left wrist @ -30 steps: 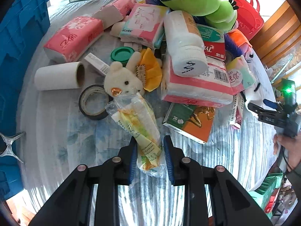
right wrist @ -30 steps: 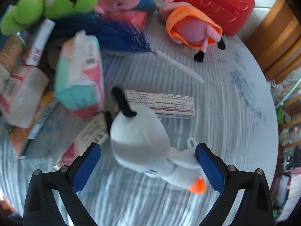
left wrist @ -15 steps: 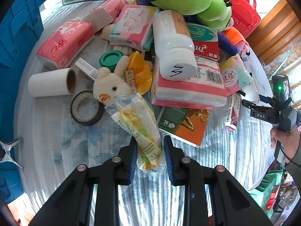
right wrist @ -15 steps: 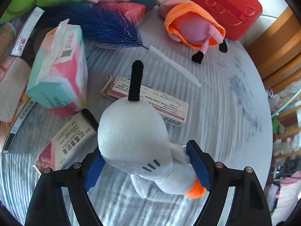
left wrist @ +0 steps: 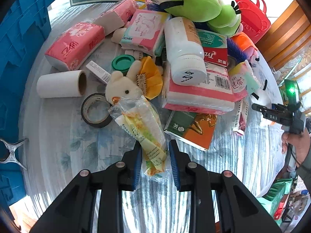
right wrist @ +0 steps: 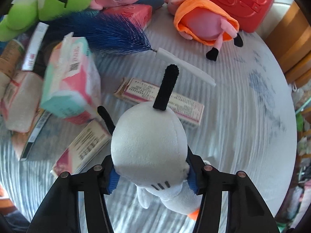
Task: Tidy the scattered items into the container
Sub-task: 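Lift the plastic bag and plush dog and carry them over the blue bin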
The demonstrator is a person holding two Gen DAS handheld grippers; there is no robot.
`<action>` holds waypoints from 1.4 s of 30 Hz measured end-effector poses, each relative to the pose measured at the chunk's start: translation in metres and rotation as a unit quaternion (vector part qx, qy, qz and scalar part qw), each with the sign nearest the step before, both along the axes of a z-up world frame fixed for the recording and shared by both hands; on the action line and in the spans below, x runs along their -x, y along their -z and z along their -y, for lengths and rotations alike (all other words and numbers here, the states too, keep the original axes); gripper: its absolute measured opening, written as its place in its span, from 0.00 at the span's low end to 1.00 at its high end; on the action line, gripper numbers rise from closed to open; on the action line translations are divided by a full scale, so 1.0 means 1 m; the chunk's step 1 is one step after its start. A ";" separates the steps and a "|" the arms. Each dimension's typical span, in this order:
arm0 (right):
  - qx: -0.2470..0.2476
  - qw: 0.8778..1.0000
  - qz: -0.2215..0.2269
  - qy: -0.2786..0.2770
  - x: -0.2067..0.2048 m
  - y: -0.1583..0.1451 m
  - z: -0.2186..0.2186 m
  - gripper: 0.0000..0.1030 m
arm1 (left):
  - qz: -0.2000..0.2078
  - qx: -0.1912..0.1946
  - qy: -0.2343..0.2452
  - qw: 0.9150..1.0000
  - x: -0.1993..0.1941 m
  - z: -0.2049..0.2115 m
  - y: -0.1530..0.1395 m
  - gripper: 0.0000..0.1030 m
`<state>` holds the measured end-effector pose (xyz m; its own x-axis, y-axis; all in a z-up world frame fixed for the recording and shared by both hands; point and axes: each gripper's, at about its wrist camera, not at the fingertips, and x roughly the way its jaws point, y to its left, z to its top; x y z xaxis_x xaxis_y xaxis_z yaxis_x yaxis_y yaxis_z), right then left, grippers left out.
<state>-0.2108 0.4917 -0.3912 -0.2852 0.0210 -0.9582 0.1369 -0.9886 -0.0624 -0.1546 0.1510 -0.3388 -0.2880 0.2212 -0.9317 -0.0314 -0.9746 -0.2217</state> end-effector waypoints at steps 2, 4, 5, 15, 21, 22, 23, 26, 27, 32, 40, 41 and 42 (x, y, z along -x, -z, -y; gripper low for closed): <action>0.010 1.000 -0.002 0.009 -0.010 -0.005 -0.001 0.53 | -0.006 -0.001 0.001 1.000 0.001 -0.001 -0.005 0.25; 0.025 0.999 -0.002 0.023 -0.024 -0.011 -0.002 0.53 | -0.012 -0.003 0.004 1.000 0.002 -0.002 -0.009 0.25; 0.032 0.999 -0.004 0.029 -0.030 -0.015 -0.003 0.53 | -0.014 -0.003 0.005 1.000 0.003 -0.003 -0.012 0.25; 0.091 0.993 -0.033 0.066 -0.077 -0.073 0.007 0.53 | -0.037 0.008 0.008 0.999 0.005 -0.007 -0.042 0.25; 0.128 0.985 -0.062 0.094 -0.093 -0.123 0.027 0.53 | -0.066 0.007 0.009 0.998 0.003 -0.010 -0.080 0.25; 0.132 0.984 -0.070 0.092 -0.094 -0.132 0.029 0.53 | -0.072 0.004 0.009 0.997 0.002 -0.011 -0.088 0.25; 0.135 0.984 -0.078 0.089 -0.095 -0.141 0.031 0.53 | -0.078 0.000 0.010 0.997 0.002 -0.011 -0.095 0.25; 0.137 0.982 -0.104 0.078 -0.095 -0.169 0.038 0.53 | -0.094 -0.015 0.012 0.995 -0.001 -0.007 -0.116 0.25; 0.138 0.981 -0.111 0.075 -0.096 -0.178 0.040 0.53 | -0.099 -0.020 0.012 0.995 -0.002 -0.007 -0.124 0.25; 0.137 0.978 -0.144 0.061 -0.101 -0.215 0.049 0.53 | -0.126 -0.035 0.012 0.991 -0.009 -0.004 -0.160 0.25; 0.147 0.972 -0.177 0.043 -0.110 -0.250 0.066 0.53 | -0.172 -0.031 0.028 0.984 -0.019 -0.002 -0.216 0.25; 0.147 0.972 -0.179 0.041 -0.111 -0.252 0.069 0.53 | -0.178 -0.028 0.031 0.983 -0.020 -0.002 -0.222 0.25; 0.147 0.972 -0.181 0.040 -0.111 -0.253 0.071 0.53 | -0.185 -0.024 0.032 0.982 -0.022 -0.002 -0.228 0.25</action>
<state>-0.1001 0.4208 -0.1379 -0.6127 -0.2020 -0.7641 0.0802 -0.9777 0.1942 -0.1328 0.1525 -0.1106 -0.5885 0.2919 -0.7540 -0.1800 -0.9565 -0.2298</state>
